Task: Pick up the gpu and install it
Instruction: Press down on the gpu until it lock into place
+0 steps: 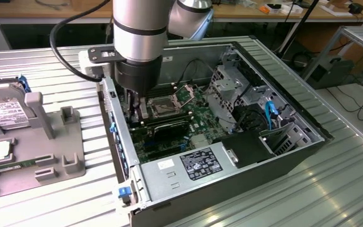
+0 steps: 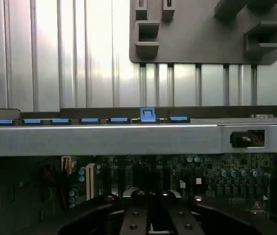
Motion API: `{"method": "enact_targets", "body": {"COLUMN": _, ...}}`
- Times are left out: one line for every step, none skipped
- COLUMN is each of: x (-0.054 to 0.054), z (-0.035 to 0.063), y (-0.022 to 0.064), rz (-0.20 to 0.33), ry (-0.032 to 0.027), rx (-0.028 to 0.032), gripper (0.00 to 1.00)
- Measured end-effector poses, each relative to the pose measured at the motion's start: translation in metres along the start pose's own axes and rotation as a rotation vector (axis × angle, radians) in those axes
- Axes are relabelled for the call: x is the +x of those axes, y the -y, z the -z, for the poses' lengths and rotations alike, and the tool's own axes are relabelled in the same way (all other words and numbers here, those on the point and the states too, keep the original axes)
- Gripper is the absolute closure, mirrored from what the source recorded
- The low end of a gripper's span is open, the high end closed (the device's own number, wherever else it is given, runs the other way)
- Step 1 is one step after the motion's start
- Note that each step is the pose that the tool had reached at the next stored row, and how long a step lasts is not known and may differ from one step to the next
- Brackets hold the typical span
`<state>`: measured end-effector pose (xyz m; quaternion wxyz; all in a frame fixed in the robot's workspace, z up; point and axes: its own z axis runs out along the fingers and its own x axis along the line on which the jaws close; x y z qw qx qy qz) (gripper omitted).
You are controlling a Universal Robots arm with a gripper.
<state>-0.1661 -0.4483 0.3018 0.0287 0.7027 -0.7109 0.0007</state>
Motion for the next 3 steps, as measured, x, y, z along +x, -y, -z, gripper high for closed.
{"method": "enact_targets", "body": {"x": -0.0001, "z": 0.0002, "y": 0.01, "rz": 0.0, "ry": 0.0001, "rx": 0.0, "gripper": 0.89}}
{"method": "enact_targets", "body": {"x": -0.0001, "z": 0.0003, "y": 0.01, "rz": 0.0, "ry": 0.0, "rx": 0.0, "gripper": 0.89}}
{"method": "enact_targets", "body": {"x": -0.0001, "z": 0.0002, "y": 0.01, "rz": 0.0, "ry": 0.0001, "rx": 0.0, "gripper": 0.89}}
